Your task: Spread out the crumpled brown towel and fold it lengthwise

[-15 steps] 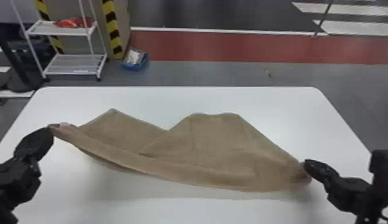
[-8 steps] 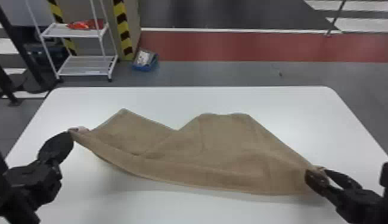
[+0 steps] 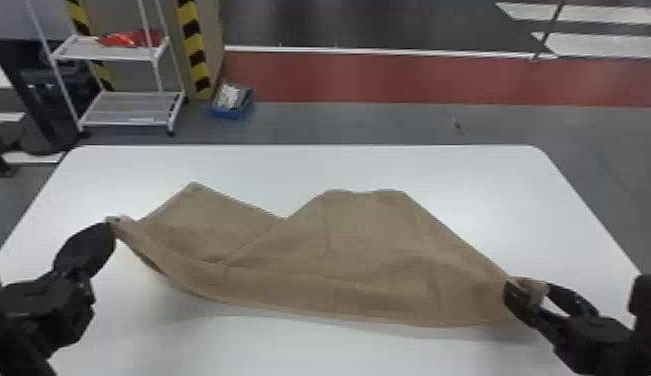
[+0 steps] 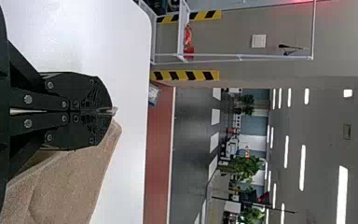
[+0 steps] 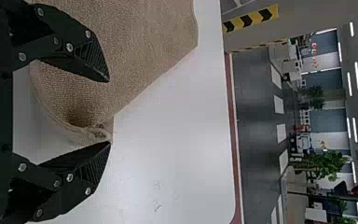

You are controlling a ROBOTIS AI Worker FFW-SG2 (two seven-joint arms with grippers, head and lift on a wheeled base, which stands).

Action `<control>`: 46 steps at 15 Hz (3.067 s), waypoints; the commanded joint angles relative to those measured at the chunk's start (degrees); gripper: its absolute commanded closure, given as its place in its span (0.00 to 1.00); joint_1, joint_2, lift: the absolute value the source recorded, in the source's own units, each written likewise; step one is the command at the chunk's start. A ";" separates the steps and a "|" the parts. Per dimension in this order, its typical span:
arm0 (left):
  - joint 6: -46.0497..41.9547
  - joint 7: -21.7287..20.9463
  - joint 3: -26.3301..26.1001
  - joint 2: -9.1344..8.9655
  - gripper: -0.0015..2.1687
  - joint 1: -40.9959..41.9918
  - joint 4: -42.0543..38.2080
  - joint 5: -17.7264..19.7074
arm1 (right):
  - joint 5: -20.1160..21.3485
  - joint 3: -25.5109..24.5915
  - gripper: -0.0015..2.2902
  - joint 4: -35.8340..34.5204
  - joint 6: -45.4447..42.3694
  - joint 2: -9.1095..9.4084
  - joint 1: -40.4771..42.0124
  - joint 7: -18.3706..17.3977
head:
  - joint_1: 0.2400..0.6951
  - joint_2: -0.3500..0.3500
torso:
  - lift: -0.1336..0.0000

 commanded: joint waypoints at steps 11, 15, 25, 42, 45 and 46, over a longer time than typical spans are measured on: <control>0.00 1.59 0.56 0.45 0.62 0.06 -4.75 -0.35 | 0.54 -6.94 0.75 -5.83 4.39 -1.48 0.61 6.00 | 1.00 0.39 | 0.04; 2.64 3.08 1.17 1.16 0.62 -1.88 -7.30 -1.15 | 1.25 -9.49 0.75 -7.94 10.90 -2.45 -0.89 8.72 | 1.00 0.35 | 0.04; 13.54 5.28 -0.50 5.81 0.62 -24.64 0.00 3.95 | -3.76 -9.31 0.75 0.76 18.46 -3.76 -25.32 9.69 | 0.93 0.35 | 0.04; 14.77 4.93 -14.82 4.67 0.62 -64.28 32.52 1.05 | -3.24 -1.31 0.75 39.52 2.11 -12.82 -61.27 14.26 | 0.23 0.34 | 0.04; 14.77 4.93 -15.61 4.67 0.62 -64.28 32.43 0.88 | -3.24 -0.52 0.75 40.22 1.58 -13.70 -60.83 15.49 | 0.17 0.32 | 0.04; 14.94 4.93 -15.52 4.76 0.62 -63.05 32.08 1.14 | -3.41 -0.08 0.75 40.22 0.70 -13.78 -59.33 16.11 | 0.17 0.32 | 0.04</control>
